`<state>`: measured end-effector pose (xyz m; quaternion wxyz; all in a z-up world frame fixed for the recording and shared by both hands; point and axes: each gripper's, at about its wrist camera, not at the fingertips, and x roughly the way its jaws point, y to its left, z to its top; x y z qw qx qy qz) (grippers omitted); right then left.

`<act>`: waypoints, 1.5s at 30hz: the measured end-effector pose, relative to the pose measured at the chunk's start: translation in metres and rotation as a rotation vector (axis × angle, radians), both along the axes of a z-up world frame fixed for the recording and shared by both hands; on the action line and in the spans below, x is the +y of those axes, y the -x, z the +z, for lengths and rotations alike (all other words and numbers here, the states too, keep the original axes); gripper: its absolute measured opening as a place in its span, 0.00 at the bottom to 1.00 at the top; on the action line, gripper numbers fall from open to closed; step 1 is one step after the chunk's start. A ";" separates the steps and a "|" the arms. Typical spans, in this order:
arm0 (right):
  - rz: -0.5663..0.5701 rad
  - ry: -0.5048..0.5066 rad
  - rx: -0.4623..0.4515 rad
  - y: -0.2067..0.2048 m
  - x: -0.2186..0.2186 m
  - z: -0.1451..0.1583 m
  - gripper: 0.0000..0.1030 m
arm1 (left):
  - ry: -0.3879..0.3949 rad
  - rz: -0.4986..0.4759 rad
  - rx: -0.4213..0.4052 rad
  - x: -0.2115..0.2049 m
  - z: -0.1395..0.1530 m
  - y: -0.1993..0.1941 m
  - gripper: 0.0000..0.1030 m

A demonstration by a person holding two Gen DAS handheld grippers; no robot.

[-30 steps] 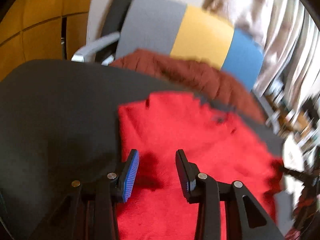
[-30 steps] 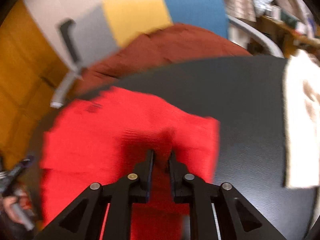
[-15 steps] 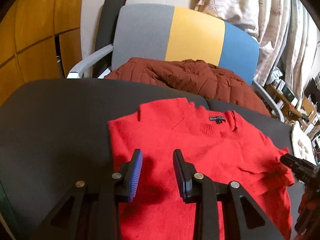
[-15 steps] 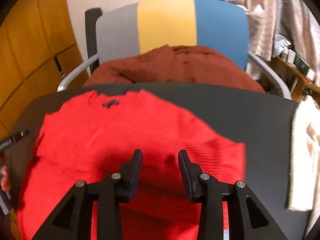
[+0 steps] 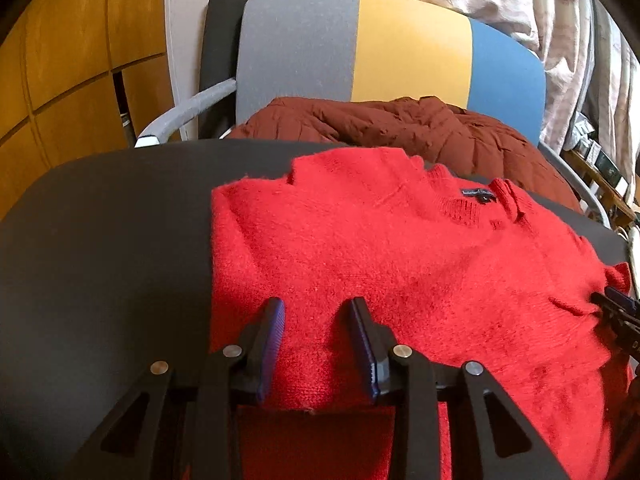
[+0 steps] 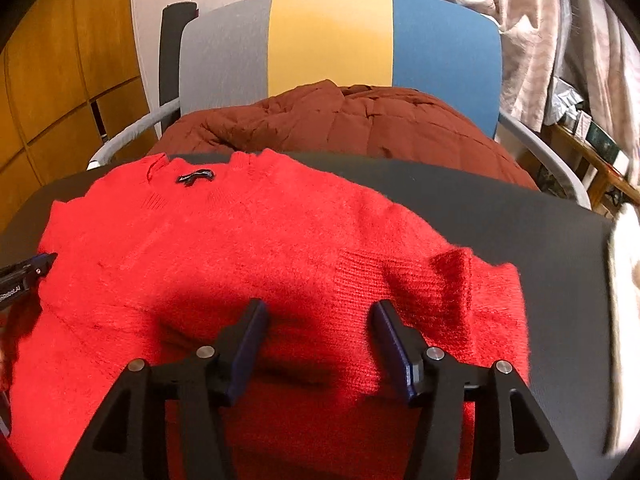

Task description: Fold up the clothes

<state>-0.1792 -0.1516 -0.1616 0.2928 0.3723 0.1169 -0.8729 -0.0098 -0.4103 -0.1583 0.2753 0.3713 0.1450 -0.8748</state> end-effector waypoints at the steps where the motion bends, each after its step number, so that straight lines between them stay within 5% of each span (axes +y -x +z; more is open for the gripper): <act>1: 0.000 0.000 0.004 0.004 -0.003 0.000 0.57 | 0.010 0.003 -0.005 -0.001 0.000 0.005 0.35; 18: -0.008 -0.012 0.033 0.012 -0.012 -0.001 0.59 | 0.093 0.018 -0.045 0.000 -0.001 0.023 0.35; 34: -0.002 0.038 -0.003 -0.008 0.006 0.000 0.59 | 0.014 0.032 -0.017 0.006 0.003 -0.016 0.35; 39: 0.003 0.041 0.000 -0.017 0.009 0.000 0.61 | -0.112 0.011 -0.007 0.007 0.017 -0.032 0.34; 45: 0.005 0.049 -0.002 -0.017 0.010 -0.001 0.61 | -0.275 -0.277 0.120 0.023 0.061 0.027 0.34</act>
